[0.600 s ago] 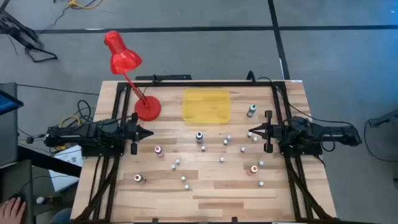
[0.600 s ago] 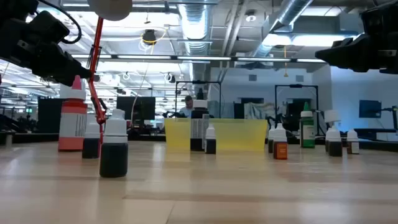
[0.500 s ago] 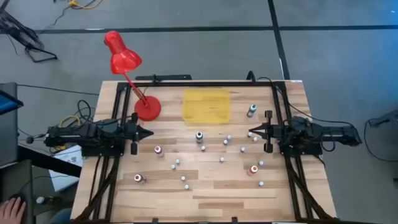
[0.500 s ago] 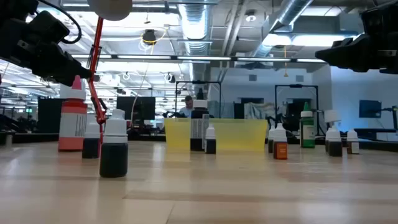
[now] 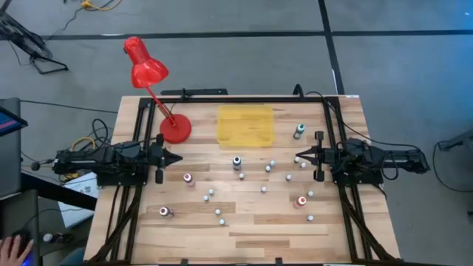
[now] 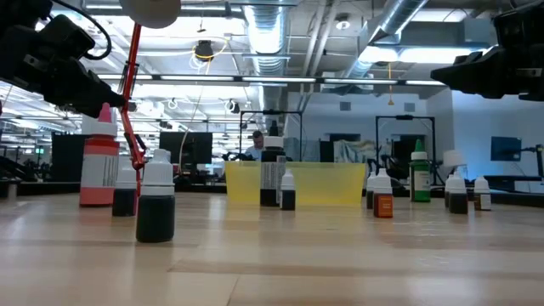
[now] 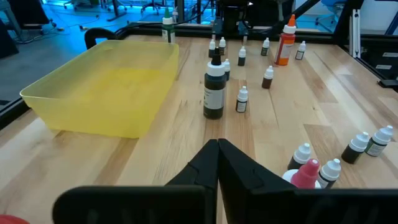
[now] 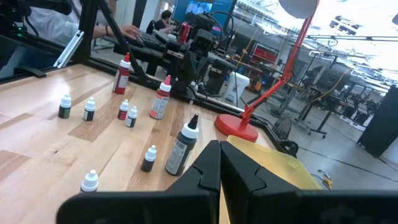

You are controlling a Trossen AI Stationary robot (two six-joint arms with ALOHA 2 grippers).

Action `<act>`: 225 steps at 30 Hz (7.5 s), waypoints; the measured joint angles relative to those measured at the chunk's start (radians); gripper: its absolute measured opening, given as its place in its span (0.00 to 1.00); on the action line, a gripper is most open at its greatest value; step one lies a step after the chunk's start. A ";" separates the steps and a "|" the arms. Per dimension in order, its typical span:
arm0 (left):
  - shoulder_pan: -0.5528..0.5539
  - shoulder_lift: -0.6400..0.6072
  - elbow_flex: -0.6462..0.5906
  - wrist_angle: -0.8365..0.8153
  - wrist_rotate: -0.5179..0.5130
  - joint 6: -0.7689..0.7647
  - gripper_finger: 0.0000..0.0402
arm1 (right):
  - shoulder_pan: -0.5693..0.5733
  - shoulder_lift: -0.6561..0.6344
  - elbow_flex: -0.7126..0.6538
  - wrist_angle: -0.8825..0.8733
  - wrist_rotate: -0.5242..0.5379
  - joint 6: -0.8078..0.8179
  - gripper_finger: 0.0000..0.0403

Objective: Pick & Place food coloring

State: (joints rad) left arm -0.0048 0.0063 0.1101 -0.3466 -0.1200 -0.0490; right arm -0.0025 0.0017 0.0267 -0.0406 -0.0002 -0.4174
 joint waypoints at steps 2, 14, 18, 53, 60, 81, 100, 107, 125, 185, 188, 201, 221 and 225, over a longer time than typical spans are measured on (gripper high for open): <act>0.000 0.000 0.000 0.000 0.000 0.000 0.00 | 0.000 0.000 0.000 0.000 0.000 0.000 0.00; 0.000 0.000 0.000 0.000 0.000 0.000 0.00 | 0.000 0.000 0.000 0.000 0.000 0.000 0.00; 0.000 0.000 0.000 0.000 0.000 0.000 0.00 | 0.000 0.000 0.000 0.000 0.000 0.000 0.00; -0.001 0.000 0.000 0.000 0.000 0.000 0.00 | 0.000 0.000 0.000 0.000 0.000 0.000 0.00; -0.001 0.000 0.000 0.000 0.000 0.000 0.00 | 0.000 0.000 0.000 0.000 0.000 0.000 0.00; 0.000 0.000 -0.007 0.125 0.000 -0.141 0.00 | 0.000 0.000 0.000 0.000 0.000 0.000 0.00; 0.000 0.000 -0.002 0.224 -0.150 -0.158 0.00 | 0.000 0.000 0.000 0.000 0.000 0.000 0.00; 0.000 0.000 -0.002 0.239 -0.150 -0.207 0.00 | 0.001 0.000 -0.006 0.038 0.000 0.002 0.00; 0.000 0.000 0.000 0.360 -0.255 -0.097 0.00 | -0.017 0.000 -0.002 0.365 0.190 0.190 0.00; 0.000 0.000 0.000 0.316 -0.629 -0.089 0.00 | -0.330 0.419 0.253 0.011 0.689 0.623 0.58; 0.000 0.000 0.000 0.316 -0.629 -0.075 0.00 | -0.356 0.486 0.337 -0.174 0.680 0.730 0.57; 0.000 0.000 0.000 0.296 -0.621 -0.108 0.00 | -0.487 0.652 0.551 -0.511 0.278 0.917 0.57; 0.000 0.000 0.000 0.199 -0.625 -0.120 0.00 | -0.512 1.017 0.572 -0.550 0.231 0.907 0.59; 0.000 0.000 0.000 0.198 -0.626 -0.121 0.00 | -0.512 1.072 0.572 -0.550 0.232 0.907 0.59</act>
State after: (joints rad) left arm -0.0051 0.0067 0.1101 -0.1486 -0.7456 -0.1696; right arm -0.5140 1.0734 0.5987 -0.5907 0.2314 0.4892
